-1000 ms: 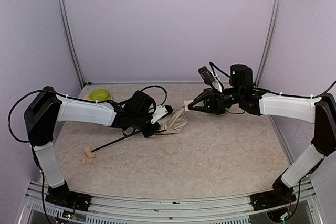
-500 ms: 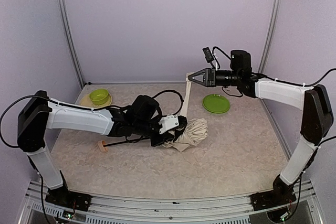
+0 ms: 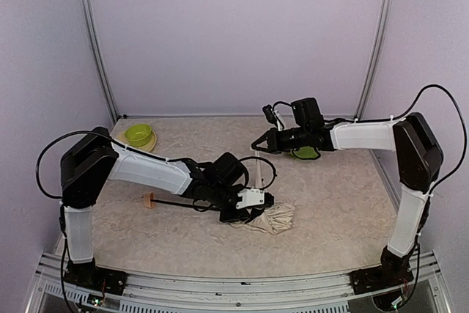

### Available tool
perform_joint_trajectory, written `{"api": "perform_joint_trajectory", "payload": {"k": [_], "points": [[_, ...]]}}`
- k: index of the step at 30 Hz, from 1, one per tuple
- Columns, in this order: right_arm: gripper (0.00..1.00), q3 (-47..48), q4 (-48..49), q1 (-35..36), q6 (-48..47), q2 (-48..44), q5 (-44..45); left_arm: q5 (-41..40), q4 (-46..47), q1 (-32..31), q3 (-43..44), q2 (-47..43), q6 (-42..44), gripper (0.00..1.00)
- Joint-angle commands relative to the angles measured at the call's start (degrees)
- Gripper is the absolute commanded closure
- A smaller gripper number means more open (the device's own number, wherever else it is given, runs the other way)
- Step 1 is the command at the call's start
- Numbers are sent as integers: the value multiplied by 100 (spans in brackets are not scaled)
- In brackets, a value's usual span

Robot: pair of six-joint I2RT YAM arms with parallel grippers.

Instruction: Put away the umbrella

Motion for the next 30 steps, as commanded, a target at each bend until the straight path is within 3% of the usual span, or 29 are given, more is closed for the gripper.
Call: {"api": "perform_joint_trajectory", "payload": {"k": [1, 9, 15, 19, 22, 27, 30], "points": [[100, -117, 356, -25, -138, -468, 340, 63, -510, 0, -33, 247, -3, 100], [100, -711, 237, -136, -178, -1311, 1438, 522, -490, -68, -119, 181, 179, 98], [100, -780, 94, -141, -226, -765, 1642, 1671, -831, 268, 243, 359, -410, 100], [100, -831, 69, -230, -221, -244, 1361, 1667, -1029, 396, 361, 539, -618, 100], [83, -499, -302, -270, -416, 110, 922, 1671, -1134, 443, 442, 651, -700, 100], [42, -417, -750, -540, -921, 43, 63, 1896, -1312, 630, 593, 864, -783, 100], [32, -450, -1133, -695, -1364, -325, -7, 2009, -1392, 707, 686, 948, -787, 100]]}}
